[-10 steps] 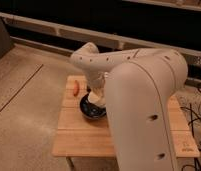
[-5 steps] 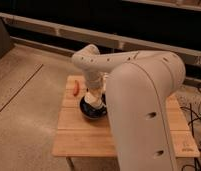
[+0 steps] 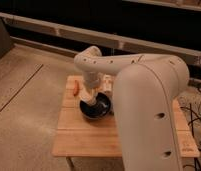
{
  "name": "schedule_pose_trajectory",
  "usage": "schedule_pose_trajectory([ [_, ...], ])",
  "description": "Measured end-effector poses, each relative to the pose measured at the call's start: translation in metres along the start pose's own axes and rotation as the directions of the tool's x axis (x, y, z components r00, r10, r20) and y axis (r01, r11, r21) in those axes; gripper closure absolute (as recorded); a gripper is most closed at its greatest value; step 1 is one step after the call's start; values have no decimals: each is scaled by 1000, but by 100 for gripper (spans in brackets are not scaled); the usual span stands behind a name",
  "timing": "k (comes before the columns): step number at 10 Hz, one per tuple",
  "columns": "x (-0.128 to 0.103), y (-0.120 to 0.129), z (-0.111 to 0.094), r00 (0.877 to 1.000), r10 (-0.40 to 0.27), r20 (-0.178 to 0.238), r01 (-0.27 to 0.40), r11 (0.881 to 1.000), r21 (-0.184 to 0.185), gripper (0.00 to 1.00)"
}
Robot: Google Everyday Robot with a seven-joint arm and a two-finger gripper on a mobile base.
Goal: Place the ceramic cup in the ceramic bowl
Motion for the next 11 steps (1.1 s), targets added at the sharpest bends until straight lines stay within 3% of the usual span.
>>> schedule_pose_trajectory([
  [1,2,5,6,1000,-1,0,1,999,-49,39],
  [2,6,5,11,1000,4,-5,-5,997,-72,33],
  [4,15,-2,19,1000,19,-20,-21,995,-93,31],
  [7,21,-15,20,999,21,-26,-23,997,-76,31],
  [11,24,-14,14,1000,-5,-24,4,999,-49,31],
])
